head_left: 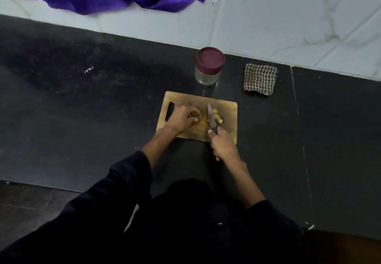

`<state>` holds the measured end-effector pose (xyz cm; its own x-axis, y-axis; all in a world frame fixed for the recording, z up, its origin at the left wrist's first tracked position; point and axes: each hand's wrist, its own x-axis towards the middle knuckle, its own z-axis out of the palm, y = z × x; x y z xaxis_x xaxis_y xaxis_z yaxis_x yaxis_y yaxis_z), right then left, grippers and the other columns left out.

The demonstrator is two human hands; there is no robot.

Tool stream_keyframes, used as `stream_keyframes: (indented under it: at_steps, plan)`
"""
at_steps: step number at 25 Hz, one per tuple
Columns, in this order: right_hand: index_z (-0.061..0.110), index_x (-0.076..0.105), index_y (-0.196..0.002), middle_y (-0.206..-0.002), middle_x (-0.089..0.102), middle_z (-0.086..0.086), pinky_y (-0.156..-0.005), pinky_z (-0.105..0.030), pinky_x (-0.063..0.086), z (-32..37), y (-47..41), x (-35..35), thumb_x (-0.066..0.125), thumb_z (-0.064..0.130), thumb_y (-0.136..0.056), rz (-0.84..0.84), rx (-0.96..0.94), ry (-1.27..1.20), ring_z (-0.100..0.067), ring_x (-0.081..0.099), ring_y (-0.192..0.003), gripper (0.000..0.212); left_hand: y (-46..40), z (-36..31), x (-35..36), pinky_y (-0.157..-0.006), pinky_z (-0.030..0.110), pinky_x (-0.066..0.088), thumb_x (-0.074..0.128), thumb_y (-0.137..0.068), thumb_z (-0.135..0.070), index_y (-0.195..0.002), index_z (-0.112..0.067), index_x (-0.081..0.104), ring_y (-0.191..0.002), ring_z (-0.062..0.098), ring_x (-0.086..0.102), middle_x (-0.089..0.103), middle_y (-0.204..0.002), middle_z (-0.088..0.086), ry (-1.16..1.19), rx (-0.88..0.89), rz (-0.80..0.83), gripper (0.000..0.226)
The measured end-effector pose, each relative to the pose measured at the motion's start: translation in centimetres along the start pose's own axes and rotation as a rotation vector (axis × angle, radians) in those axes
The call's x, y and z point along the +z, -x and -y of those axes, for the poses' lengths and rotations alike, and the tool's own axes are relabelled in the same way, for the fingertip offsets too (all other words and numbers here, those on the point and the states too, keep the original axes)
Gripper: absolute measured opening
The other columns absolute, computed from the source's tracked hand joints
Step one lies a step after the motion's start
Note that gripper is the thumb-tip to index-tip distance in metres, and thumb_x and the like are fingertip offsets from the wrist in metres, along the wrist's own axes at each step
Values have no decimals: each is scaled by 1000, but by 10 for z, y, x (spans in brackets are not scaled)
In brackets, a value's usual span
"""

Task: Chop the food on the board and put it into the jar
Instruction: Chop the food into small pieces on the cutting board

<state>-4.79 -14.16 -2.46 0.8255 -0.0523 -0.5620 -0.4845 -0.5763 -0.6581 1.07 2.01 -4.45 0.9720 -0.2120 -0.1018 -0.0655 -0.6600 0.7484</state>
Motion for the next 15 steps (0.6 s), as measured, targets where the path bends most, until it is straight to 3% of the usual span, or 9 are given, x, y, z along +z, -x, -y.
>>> stream_keyframes:
  at_steps: [4,11,15]
  plan:
    - [17,51,-119,-90,55,-8,-38,-25,40,2,1,4,41,36,-103,20,2,31,-17,53,-57,26,-2,-1,1,-92,28,50,63,-87,-6,-112,-10,64,-100,12,62,68,-107,5,-18,-12,-26,26]
    - [18,50,-115,-87,55,-6,-40,-27,42,3,3,4,41,34,-103,31,-20,42,-16,52,-56,22,-7,-3,-5,-86,21,49,49,-92,1,-107,-7,66,-98,15,63,67,-106,7,-53,-32,-40,24]
    - [18,50,-117,-90,55,-7,-40,-26,42,2,2,2,40,35,-104,36,-20,50,-16,52,-55,24,3,-1,0,-88,24,49,67,-86,-13,-110,-12,63,-96,9,57,63,-108,4,-46,11,8,24]
